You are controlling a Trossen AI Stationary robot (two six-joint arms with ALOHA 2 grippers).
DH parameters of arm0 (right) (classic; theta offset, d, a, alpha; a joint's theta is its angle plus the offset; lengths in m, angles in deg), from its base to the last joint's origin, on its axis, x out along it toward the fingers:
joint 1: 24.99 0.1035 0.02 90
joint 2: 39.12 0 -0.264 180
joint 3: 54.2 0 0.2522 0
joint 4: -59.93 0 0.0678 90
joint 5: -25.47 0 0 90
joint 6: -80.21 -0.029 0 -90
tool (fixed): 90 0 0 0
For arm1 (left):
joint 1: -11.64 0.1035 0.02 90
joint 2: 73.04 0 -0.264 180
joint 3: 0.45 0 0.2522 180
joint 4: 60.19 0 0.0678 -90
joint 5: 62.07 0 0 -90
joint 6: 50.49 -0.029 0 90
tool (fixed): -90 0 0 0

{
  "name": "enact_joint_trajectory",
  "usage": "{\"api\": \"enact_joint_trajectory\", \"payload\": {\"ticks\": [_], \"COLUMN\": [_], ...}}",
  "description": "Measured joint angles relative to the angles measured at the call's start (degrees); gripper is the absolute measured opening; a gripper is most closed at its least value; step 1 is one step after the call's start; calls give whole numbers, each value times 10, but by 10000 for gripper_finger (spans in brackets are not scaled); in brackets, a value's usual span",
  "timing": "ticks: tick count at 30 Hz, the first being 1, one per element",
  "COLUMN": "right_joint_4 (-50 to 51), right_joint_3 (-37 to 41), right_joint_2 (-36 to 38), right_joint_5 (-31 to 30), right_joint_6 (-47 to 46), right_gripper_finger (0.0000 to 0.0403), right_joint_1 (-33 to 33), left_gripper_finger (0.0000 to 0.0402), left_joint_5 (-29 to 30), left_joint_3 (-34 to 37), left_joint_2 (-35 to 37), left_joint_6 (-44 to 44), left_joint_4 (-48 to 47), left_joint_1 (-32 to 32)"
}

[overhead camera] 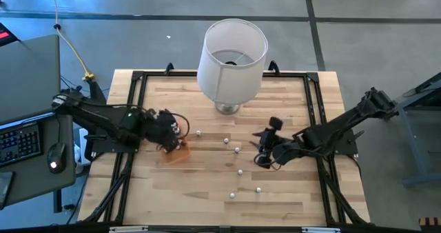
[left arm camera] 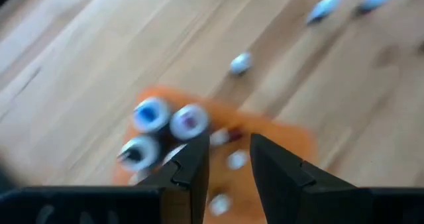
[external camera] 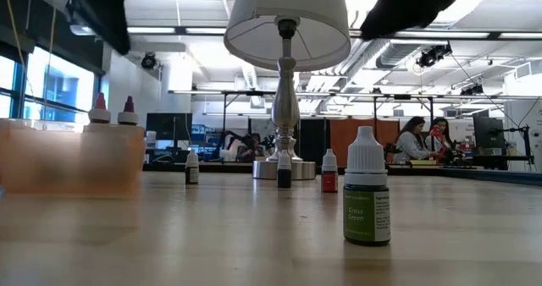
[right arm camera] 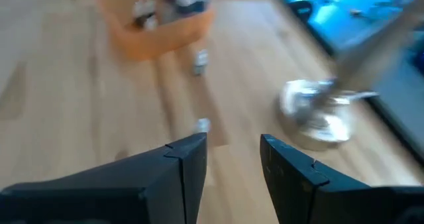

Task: Pick & Place food coloring
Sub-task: Put the red food coloring bottle into the orange bin

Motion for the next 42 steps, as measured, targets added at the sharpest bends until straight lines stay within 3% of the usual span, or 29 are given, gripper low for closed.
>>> {"api": "enact_joint_trajectory", "payload": {"ticks": [8,14,25,33,42], "right_joint_4": [-96,-133,-142,-137,-148], "right_joint_3": [0,1,1,0,-1], "right_joint_2": [-141,-204,-245,-247,-264], "right_joint_5": [129,249,339,299,326], "right_joint_6": [48,35,30,33,37], "right_gripper_finger": [133,133,133,130,62], "right_joint_1": [-70,-132,-162,-168,-182], "left_gripper_finger": [106,106,106,106,106], "left_joint_5": [166,249,261,261,261], "left_joint_3": [23,28,29,29,29], "left_joint_2": [0,-1,-1,-1,-1], "left_joint_6": [4,2,-2,-2,-2], "left_joint_4": [108,128,128,128,128], "left_joint_1": [-140,-189,-190,-190,-190]}}
